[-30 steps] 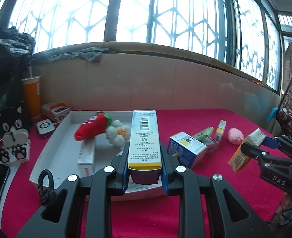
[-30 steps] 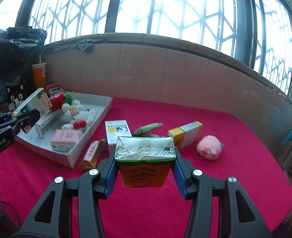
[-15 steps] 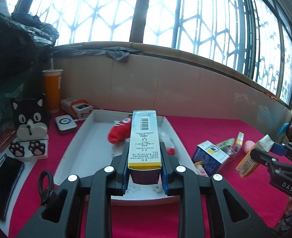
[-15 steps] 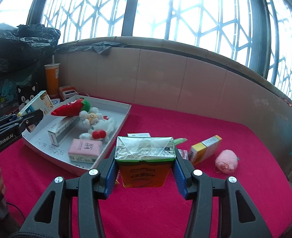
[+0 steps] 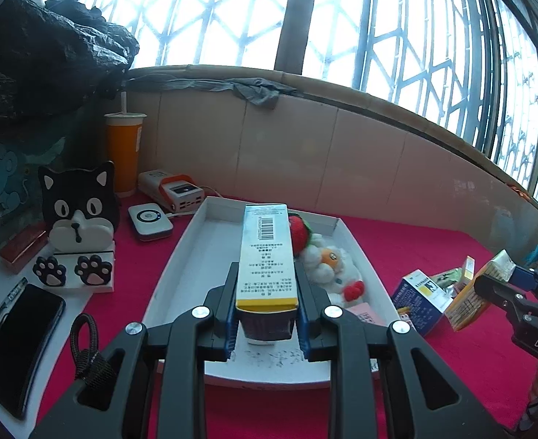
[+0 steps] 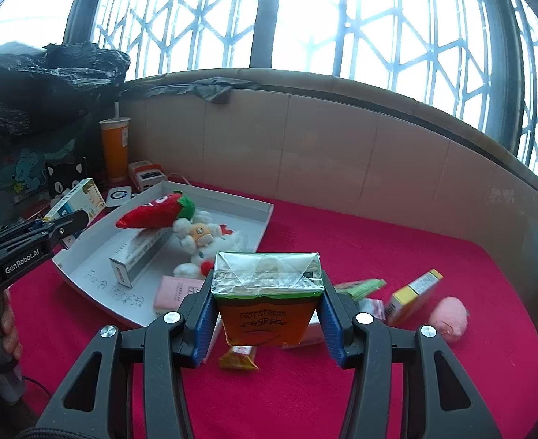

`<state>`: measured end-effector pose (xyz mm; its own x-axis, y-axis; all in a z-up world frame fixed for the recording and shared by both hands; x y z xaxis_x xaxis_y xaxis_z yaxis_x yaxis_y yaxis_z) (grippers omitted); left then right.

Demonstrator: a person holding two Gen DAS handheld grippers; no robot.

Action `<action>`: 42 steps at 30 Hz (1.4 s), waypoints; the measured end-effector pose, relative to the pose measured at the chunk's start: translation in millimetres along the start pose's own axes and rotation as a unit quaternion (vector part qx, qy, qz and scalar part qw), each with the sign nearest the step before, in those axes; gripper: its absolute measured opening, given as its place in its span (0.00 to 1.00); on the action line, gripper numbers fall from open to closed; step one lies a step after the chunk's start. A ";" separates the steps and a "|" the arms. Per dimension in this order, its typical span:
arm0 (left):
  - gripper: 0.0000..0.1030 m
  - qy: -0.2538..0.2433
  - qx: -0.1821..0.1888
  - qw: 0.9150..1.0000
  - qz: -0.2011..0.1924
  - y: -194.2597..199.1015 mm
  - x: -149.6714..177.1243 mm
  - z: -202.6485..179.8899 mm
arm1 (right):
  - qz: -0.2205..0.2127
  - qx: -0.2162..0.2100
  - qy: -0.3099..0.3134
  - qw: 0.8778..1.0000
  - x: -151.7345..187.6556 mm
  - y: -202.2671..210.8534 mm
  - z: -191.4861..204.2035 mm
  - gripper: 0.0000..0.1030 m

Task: Organize objects
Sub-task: 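Open the left tool over the tray while the right tool releases the orange box into it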

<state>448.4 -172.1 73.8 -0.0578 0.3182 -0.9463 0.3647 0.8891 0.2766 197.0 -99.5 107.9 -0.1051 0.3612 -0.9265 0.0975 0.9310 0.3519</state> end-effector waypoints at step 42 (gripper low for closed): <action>0.90 0.066 -0.035 0.996 0.045 -73.9 -42.3 49.5 | 0.074 -0.119 -0.060 0.988 -30.4 -112.8 81.5 0.82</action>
<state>469.9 -267.5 85.1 -0.1509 0.4346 -0.8879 0.3088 0.8740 0.3753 269.8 -219.9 85.5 0.0127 0.4987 -0.8667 -0.1346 0.8597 0.4927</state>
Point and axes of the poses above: each gripper's, at about its wrist camera, not at the fingertips, and y roughly against the way its jaws point, z to its left, x to its underside, the point moved 3 cm from there along -y, roughly the way its jaws point, and after that the axes turned 8 degrees about -z, right-handed, at the moved point
